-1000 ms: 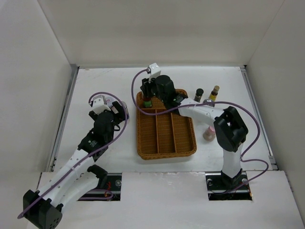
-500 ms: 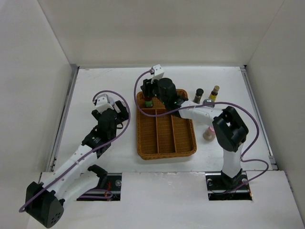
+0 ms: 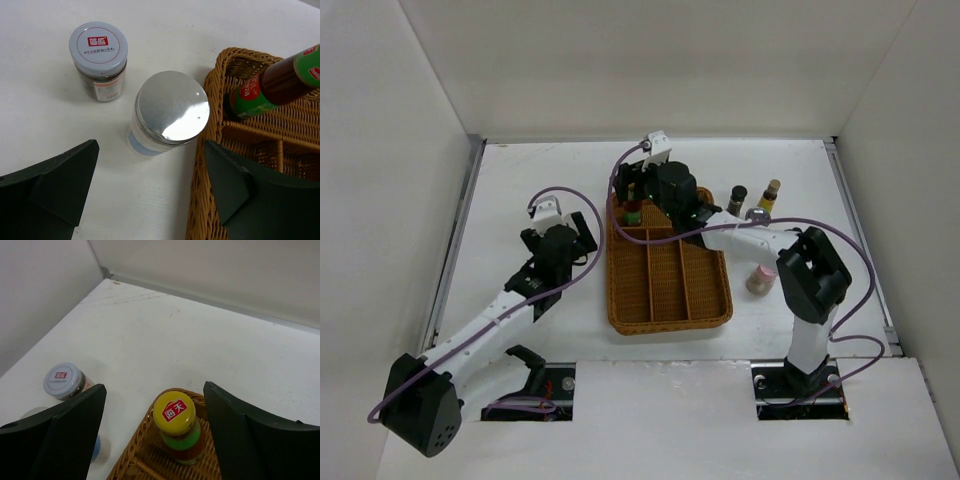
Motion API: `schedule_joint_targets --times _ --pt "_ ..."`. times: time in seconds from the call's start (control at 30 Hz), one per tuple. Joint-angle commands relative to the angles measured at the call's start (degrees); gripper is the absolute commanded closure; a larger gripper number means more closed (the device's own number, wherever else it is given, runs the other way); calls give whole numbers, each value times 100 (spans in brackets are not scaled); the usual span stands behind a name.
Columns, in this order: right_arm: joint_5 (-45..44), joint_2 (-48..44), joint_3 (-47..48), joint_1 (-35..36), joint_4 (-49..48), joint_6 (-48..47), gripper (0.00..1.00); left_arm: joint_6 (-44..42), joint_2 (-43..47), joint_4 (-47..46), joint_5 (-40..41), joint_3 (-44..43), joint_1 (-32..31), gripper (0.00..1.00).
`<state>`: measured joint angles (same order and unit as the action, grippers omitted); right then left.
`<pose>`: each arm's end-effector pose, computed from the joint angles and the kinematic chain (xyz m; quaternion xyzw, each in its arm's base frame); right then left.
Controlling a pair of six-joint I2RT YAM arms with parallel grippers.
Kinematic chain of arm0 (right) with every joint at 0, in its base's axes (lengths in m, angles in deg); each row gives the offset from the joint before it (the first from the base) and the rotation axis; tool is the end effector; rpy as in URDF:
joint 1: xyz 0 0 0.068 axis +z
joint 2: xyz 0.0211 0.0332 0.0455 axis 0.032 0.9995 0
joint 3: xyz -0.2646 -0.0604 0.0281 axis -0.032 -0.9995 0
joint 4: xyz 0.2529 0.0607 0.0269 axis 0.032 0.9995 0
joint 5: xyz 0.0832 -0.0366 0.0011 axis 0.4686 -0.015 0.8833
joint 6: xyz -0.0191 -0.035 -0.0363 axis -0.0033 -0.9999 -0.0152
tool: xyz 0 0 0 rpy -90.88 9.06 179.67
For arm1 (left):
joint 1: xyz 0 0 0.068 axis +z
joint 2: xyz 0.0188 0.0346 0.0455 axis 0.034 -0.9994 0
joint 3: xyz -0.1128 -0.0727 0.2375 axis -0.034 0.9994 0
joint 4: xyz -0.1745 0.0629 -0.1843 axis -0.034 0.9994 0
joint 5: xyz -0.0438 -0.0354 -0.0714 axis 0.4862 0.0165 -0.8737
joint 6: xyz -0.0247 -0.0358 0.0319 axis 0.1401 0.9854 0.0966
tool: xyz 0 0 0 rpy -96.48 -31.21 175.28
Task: Organize the condiment bottles
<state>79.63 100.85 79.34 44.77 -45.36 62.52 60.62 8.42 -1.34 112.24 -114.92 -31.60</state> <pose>0.3325 0.3020 0.2913 -0.1614 0.7137 0.2516 0.6335 0.1948 -0.0881 0.2432 -0.1599 0.8112 -0.0411 0.5609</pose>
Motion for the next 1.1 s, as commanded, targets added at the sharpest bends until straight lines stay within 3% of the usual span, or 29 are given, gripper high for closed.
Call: schedule_joint_targets --times 0.0,0.23,0.6,0.77,0.87,1.07 --pt "60 -342 23 17 -441 85 14 -99 16 -351 120 -286 -10 13" --pt "-1 -973 -170 17 -388 164 11 -275 -397 -535 181 -409 60 13" --pt "131 -2099 -1269 140 -502 815 8 -749 -1364 -984 199 -919 113 17" --pt "25 -2486 -1813 254 -651 972 9 -794 -1523 -1221 208 -893 166 43" --pt "-19 -2846 -2200 342 -730 1122 9 -793 -1076 -1195 313 -805 78 59" --pt "-230 -3856 -3070 457 -915 1298 9 -846 444 -344 586 -892 -623 65"
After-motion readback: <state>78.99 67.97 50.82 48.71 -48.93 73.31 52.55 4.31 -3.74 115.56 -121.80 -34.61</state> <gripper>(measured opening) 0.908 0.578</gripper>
